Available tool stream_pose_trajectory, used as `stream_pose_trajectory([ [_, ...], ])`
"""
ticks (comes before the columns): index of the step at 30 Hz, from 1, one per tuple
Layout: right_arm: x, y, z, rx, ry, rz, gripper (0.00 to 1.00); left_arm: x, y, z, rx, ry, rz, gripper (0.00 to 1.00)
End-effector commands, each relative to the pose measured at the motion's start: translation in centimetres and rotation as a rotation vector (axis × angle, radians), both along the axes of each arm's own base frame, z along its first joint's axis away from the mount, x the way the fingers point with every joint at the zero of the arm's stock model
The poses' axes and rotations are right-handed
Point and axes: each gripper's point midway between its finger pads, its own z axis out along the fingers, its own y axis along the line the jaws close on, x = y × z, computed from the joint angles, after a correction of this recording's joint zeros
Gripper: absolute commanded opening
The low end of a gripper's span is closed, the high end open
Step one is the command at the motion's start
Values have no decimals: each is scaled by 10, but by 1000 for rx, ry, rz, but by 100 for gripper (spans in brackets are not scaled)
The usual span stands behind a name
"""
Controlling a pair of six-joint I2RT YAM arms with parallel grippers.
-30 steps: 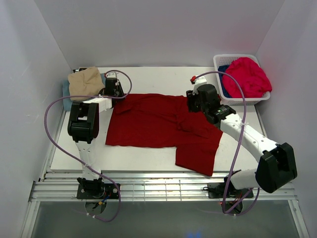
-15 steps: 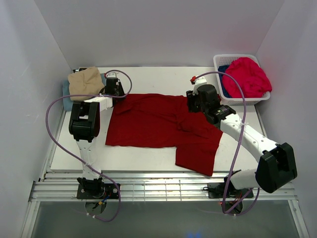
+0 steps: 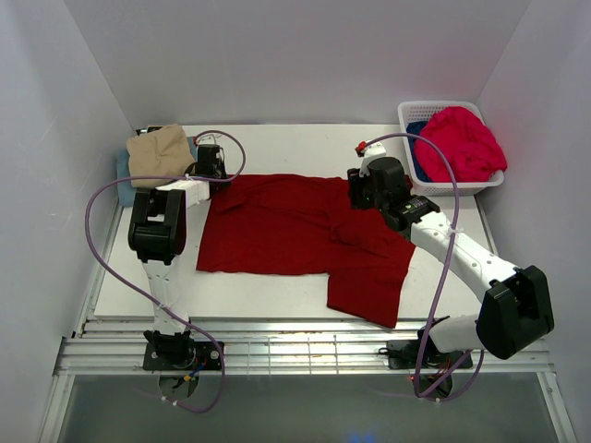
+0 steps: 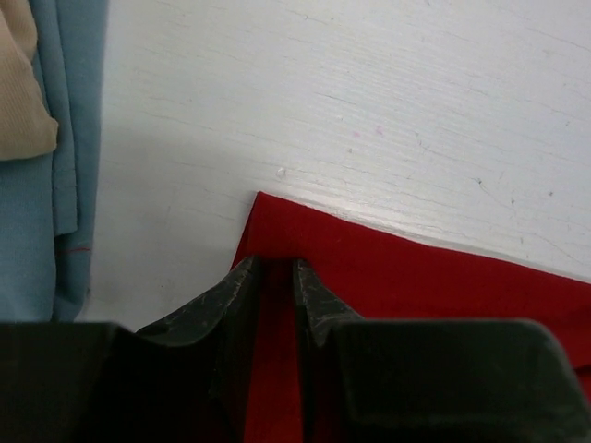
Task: Fold and stack the t-shirts
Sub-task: Fold the flattened tshirt in 1/3 of the way
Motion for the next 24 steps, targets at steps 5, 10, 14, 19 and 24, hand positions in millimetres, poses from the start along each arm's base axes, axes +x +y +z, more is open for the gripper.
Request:
stream_pose_trajectory([
  [5,1,1,13,33,-39,-4,47,6,-1,7,5,-16,-5,19],
  [10,1,1,13,35,-38,-5,47,8,-2,0,10,-2,-13,9],
  [14,1,0,12,32,-35,-7,47,9,2,2,17,-10,5,4],
  [19,1,2,9,35,-26,0,47,17,5,26,16,-80,32,3],
  [24,1,3,7,34,-18,5,47,31,9,46,40,-133,47,3],
])
